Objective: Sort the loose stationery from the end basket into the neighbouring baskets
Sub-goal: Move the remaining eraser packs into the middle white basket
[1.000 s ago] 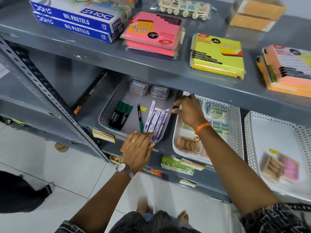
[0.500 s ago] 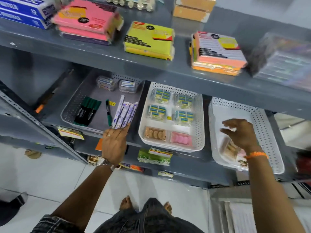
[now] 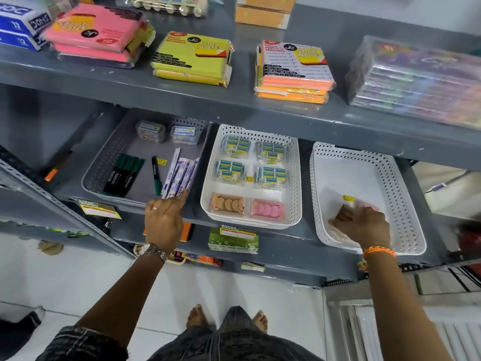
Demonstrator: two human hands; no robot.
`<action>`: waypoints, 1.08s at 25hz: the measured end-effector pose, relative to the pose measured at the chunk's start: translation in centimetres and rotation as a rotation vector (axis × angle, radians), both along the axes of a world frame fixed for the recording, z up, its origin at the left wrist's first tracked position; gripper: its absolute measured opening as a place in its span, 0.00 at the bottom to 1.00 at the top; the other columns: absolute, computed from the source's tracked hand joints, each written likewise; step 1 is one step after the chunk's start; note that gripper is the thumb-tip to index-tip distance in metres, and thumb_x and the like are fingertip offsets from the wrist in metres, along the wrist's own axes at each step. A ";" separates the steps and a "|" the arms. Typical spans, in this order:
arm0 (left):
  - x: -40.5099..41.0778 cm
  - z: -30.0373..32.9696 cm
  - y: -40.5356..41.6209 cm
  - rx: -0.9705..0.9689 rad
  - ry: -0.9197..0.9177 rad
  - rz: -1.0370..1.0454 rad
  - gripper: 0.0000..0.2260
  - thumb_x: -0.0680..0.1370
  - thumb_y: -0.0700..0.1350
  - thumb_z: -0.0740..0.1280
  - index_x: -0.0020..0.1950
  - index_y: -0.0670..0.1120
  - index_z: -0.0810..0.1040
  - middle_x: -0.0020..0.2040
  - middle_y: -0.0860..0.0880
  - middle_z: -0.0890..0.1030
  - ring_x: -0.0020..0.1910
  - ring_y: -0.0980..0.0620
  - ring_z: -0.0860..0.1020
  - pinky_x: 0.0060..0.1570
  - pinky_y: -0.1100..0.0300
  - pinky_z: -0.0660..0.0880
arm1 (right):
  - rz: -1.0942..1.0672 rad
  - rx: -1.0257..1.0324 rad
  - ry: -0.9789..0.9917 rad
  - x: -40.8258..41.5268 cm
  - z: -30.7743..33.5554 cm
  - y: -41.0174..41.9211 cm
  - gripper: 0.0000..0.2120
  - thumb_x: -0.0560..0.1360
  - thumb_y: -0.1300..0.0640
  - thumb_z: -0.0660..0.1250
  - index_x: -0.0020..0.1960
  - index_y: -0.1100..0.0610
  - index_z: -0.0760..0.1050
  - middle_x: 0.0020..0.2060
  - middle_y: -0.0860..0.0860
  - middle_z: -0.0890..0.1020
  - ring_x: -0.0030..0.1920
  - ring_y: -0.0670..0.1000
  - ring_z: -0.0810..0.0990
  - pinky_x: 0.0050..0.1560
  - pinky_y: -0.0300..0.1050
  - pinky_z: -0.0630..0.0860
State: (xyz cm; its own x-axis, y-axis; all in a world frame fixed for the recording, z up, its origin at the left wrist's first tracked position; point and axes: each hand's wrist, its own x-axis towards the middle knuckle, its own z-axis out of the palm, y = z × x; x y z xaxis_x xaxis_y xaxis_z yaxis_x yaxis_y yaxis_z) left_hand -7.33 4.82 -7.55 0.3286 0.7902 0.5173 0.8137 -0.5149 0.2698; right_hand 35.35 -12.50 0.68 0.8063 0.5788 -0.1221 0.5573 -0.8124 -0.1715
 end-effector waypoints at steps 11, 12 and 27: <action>0.0 -0.5 0.0 0.026 -0.032 0.007 0.20 0.76 0.36 0.60 0.65 0.44 0.81 0.47 0.46 0.86 0.43 0.43 0.80 0.51 0.49 0.68 | -0.114 0.177 0.003 -1.2 -0.2 0.7 0.16 0.57 0.51 0.77 0.35 0.58 0.74 0.30 0.51 0.77 0.28 0.50 0.68 0.40 0.41 0.69; -0.1 -0.5 0.0 0.024 -0.030 0.006 0.20 0.76 0.35 0.60 0.65 0.44 0.81 0.47 0.45 0.86 0.43 0.42 0.80 0.51 0.49 0.69 | -0.103 0.207 -0.018 -1.0 -0.2 0.4 0.16 0.56 0.51 0.77 0.36 0.58 0.76 0.31 0.53 0.80 0.29 0.52 0.70 0.40 0.41 0.70; -0.1 -0.7 0.2 -0.001 -0.016 0.015 0.23 0.74 0.36 0.60 0.67 0.46 0.80 0.48 0.46 0.86 0.43 0.42 0.79 0.52 0.49 0.68 | 0.366 0.584 0.433 -7.2 6.6 5.6 0.08 0.68 0.65 0.74 0.46 0.59 0.81 0.33 0.38 0.85 0.37 0.33 0.83 0.38 0.25 0.75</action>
